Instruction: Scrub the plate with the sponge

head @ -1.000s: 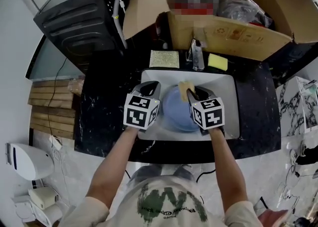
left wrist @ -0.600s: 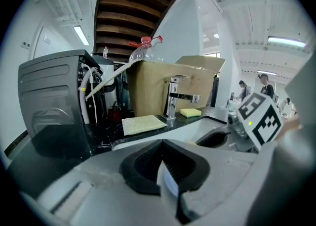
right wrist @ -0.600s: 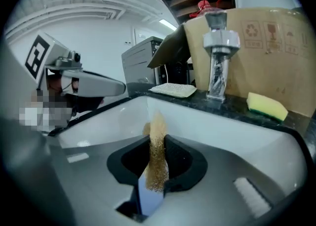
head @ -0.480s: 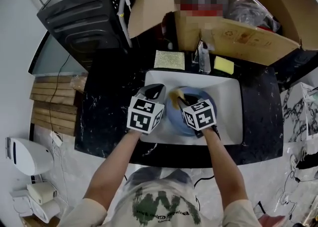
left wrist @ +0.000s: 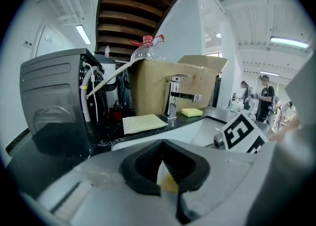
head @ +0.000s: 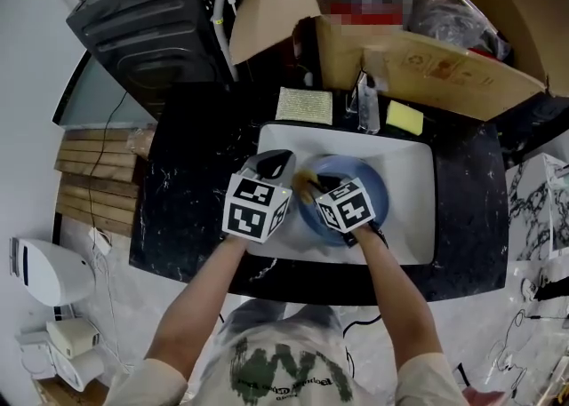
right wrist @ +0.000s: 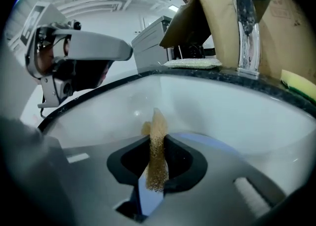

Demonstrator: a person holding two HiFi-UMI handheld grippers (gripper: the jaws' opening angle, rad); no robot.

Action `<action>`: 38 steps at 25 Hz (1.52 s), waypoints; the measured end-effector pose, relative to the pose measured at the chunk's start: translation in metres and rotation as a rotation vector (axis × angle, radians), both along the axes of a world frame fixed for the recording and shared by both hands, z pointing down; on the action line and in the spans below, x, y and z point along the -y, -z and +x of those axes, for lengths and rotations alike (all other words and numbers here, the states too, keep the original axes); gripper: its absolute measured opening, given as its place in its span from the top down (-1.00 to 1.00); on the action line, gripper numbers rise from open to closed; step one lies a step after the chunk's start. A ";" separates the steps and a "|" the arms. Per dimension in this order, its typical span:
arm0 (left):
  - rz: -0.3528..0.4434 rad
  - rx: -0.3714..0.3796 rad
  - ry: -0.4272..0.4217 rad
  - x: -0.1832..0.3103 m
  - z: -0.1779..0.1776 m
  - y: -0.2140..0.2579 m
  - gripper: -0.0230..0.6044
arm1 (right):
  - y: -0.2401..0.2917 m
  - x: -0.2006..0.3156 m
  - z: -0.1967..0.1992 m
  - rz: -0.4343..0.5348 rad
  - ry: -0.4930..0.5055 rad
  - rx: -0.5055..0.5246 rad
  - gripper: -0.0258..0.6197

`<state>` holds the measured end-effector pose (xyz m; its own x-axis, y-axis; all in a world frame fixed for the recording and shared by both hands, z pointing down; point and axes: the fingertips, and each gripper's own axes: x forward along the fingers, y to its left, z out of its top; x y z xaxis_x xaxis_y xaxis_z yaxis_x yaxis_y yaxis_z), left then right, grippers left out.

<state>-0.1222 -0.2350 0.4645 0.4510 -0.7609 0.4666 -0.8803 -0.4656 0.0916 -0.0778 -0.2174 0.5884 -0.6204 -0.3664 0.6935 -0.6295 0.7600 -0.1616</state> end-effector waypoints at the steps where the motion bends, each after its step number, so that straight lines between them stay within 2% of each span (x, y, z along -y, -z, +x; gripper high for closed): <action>1: -0.002 0.001 0.000 0.000 0.001 -0.001 0.92 | -0.001 0.002 0.000 -0.001 -0.001 -0.002 0.70; 7: -0.012 0.014 -0.003 -0.001 0.006 -0.008 0.92 | -0.013 0.016 0.007 -0.003 -0.040 -0.023 0.70; 19: -0.019 0.033 -0.024 0.004 0.013 -0.015 0.92 | -0.030 0.046 0.034 -0.028 -0.185 -0.017 0.70; 32: -0.037 0.034 -0.064 0.006 0.025 -0.022 0.92 | -0.040 0.063 0.084 -0.062 -0.361 -0.052 0.70; 38: -0.043 0.035 -0.070 0.006 0.026 -0.023 0.92 | -0.041 0.065 0.103 -0.064 -0.398 -0.088 0.70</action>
